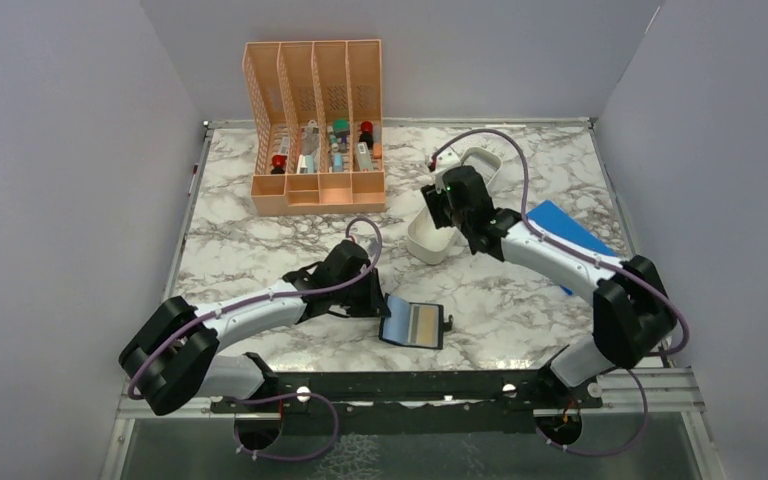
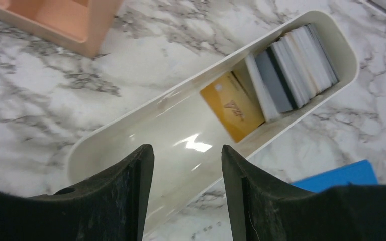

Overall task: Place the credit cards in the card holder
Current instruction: Pick up the credit card from the storage box.

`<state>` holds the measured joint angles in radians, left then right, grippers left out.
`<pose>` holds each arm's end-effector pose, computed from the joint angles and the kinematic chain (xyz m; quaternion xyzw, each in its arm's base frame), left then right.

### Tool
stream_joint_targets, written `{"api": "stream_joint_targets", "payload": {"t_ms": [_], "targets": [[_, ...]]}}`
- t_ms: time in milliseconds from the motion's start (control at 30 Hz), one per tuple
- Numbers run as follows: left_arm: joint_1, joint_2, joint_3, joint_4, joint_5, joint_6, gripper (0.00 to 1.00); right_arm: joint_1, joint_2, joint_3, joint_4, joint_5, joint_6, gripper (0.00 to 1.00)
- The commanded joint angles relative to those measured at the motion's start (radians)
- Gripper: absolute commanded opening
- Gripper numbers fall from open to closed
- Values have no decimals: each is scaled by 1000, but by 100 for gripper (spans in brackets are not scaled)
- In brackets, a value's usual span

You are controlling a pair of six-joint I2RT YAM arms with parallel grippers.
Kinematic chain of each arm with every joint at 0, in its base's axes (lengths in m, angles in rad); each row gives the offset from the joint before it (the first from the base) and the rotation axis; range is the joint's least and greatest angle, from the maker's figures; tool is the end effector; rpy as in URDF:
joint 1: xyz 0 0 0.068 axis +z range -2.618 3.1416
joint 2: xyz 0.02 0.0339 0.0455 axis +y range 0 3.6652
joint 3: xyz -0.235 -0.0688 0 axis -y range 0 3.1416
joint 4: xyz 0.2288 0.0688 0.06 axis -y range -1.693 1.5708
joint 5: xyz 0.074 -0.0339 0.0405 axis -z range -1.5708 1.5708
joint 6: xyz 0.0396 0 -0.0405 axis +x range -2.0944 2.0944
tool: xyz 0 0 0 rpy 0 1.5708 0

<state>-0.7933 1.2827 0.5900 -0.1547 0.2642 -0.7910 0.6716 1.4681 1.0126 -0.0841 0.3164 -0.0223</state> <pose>0.1623 -0.1796 0.1548 0.0477 0.9271 -0.3362 0.1587 0.2609 0.1917 0.2431 -0.2191 0.8344 0.0254 0.5052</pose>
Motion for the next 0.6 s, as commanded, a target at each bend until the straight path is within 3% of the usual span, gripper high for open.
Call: {"api": "stream_joint_targets", "payload": {"t_ms": [0,200,567], "targets": [[2,-22,-28,68,54,18,16,-105,141,129,40,44,-211,57],[2,-24,-42,92,56,22,17,-187,346,241,53,30,-408,57],[2,-64,-52,85,67,20,17,-232,550,330,151,66,-589,57]]}}
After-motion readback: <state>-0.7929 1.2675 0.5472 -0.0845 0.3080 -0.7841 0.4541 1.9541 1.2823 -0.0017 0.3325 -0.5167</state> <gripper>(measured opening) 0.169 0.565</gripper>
